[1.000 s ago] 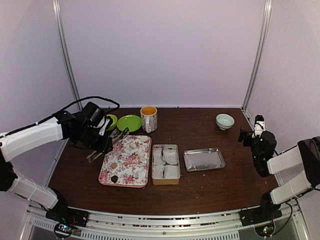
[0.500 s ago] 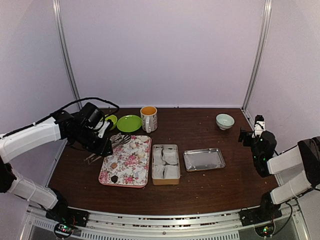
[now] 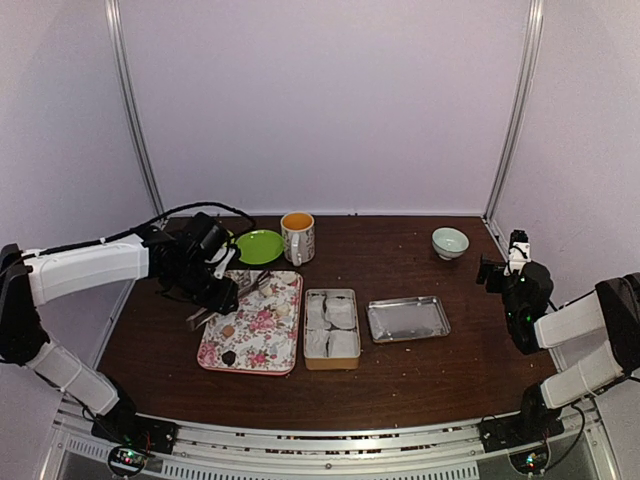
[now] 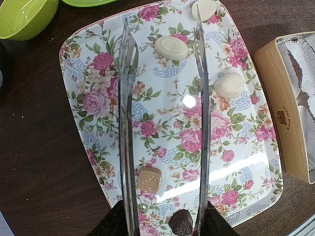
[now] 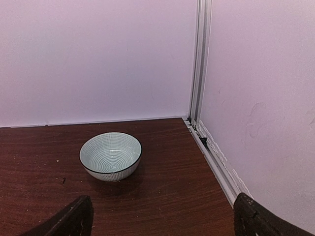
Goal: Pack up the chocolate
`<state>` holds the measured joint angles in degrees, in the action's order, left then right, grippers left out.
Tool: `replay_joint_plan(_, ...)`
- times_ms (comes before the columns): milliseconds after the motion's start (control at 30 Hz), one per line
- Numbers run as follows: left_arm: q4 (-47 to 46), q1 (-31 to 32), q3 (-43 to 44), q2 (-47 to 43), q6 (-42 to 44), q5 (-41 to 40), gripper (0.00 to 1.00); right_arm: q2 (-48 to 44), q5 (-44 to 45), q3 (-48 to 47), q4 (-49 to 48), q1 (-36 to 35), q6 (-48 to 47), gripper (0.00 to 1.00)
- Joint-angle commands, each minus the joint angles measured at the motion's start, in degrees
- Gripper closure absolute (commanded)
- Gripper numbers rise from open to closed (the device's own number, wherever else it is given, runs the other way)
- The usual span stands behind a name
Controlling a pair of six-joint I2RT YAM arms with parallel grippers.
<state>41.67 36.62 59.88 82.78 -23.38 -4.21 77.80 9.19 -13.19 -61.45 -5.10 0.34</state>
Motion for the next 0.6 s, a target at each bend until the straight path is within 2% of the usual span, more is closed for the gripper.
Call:
replay_joint_plan(0, -2.29, 2.28, 1.75, 1.88, -2.20, -3.68, 0.51, 0.07, 0.83, -1.04, -1.22, 0.26, 0.41, 0.00)
replay_joint_plan(167, -0.75, 3.94, 3.31, 4.59, -2.90, -7.15, 0.49, 0.08, 0.83, -0.98, -1.22, 0.27, 0.36, 0.00)
replay_joint_plan(567, -0.47, 4.34, 4.96, 9.43, -2.81, -7.94, 0.48, 0.08, 0.83, -1.04, -1.22, 0.27, 0.36, 0.00)
